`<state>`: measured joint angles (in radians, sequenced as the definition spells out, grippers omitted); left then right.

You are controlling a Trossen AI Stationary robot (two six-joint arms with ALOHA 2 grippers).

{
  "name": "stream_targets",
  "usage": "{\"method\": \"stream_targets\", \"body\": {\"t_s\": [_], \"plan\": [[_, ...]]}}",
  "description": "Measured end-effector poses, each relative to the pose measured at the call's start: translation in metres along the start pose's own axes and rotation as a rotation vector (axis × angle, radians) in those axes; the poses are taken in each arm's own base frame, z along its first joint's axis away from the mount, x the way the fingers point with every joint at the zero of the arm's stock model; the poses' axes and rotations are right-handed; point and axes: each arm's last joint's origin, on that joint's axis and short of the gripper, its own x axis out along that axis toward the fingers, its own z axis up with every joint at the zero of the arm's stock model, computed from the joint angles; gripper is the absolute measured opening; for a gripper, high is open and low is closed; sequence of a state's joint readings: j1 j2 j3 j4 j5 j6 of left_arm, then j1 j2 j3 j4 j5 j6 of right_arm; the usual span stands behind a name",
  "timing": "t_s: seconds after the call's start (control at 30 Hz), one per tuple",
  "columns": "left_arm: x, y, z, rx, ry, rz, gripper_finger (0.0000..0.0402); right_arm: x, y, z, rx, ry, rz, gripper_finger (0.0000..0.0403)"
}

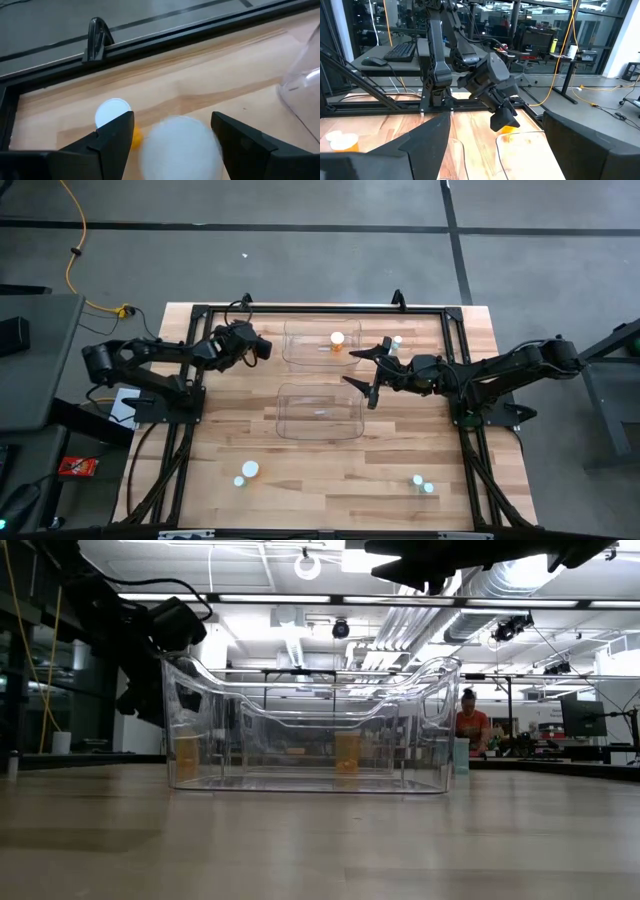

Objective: Pick and place medicine bottles into bin by pill shape (circle, oval)
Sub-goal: Put the orange capsule bottle into the top transparent bin

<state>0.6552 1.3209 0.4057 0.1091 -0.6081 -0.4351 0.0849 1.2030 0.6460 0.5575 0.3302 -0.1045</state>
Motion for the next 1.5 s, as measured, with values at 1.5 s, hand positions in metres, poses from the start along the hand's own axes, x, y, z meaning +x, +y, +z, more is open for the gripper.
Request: {"method": "stream_targets", "body": {"t_s": [1.5], "plan": [[-0.0054, -0.0001, 0.0043, 0.086, 0.048, -0.045, 0.018, 0.0, 0.0001, -0.0001, 0.0, 0.001, 0.001, 0.0311]]}}
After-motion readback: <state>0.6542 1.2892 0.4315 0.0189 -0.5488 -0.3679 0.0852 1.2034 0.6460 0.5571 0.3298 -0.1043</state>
